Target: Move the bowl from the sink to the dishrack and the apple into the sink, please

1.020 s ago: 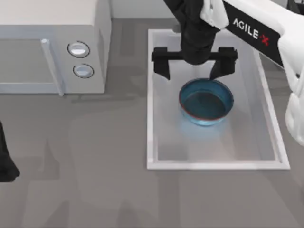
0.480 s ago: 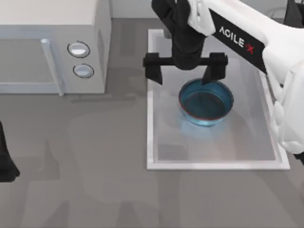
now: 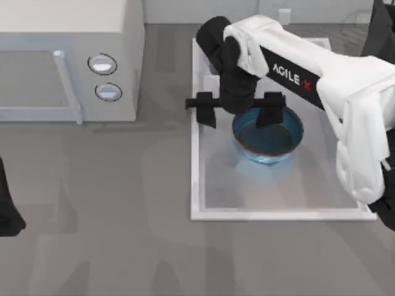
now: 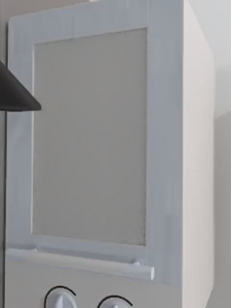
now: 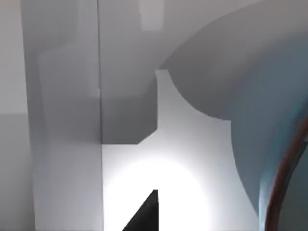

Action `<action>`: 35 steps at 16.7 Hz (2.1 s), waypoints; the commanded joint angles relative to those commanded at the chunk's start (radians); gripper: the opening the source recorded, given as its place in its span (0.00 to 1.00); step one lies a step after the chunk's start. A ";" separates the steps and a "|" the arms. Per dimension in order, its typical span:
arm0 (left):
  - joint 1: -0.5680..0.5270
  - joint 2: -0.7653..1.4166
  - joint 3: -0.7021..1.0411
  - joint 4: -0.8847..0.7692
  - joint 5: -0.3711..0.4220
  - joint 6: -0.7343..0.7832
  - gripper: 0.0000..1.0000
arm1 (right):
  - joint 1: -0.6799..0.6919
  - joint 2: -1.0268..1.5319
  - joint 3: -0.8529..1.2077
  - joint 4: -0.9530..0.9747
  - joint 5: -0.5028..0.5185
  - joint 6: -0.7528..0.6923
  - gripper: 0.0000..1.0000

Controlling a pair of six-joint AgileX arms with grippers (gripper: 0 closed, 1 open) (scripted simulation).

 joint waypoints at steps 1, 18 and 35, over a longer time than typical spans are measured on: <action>0.000 0.000 0.000 0.000 0.000 0.000 1.00 | -0.002 0.019 -0.003 0.019 0.000 -0.002 1.00; 0.000 0.000 0.000 0.000 0.000 0.000 1.00 | -0.003 0.028 -0.005 0.028 0.000 -0.003 0.02; 0.000 0.000 0.000 0.000 0.000 0.000 1.00 | 0.133 -0.279 -0.186 -0.121 0.022 0.129 0.00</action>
